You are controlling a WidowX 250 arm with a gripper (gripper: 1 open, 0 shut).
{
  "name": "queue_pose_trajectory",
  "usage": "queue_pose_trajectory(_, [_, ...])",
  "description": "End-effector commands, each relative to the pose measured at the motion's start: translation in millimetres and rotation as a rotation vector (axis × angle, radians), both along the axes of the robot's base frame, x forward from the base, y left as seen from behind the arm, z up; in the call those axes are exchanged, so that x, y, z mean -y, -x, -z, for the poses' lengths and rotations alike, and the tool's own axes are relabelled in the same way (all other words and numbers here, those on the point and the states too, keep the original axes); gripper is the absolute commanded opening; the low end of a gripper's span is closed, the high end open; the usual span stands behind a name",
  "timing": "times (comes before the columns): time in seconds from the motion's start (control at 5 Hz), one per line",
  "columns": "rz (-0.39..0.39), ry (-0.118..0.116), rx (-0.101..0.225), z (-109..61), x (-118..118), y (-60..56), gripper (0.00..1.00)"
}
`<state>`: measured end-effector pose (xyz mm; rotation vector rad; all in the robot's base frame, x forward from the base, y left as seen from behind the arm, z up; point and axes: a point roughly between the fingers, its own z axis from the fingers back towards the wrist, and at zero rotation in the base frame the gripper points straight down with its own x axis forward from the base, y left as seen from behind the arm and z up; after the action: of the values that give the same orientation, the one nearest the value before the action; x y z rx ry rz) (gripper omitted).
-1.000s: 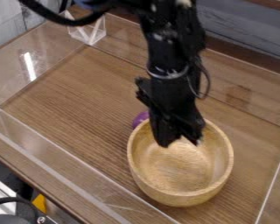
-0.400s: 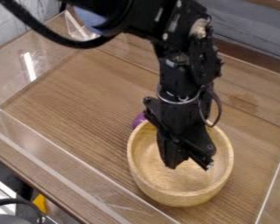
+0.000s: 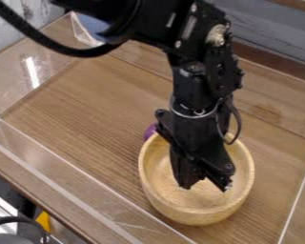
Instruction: Put the purple eggplant in the brown bowl
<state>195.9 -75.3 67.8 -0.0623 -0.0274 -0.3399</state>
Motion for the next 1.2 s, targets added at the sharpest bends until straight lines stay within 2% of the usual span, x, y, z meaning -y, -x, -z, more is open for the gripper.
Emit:
queue_pose_trajectory(0.0, [0.000, 0.010, 0.027, -6.6, 3, -0.5, 0.00])
queue_pose_trajectory(1.0, [-0.008, 0.003, -0.007, 6.9, 7, 6.2, 0.00])
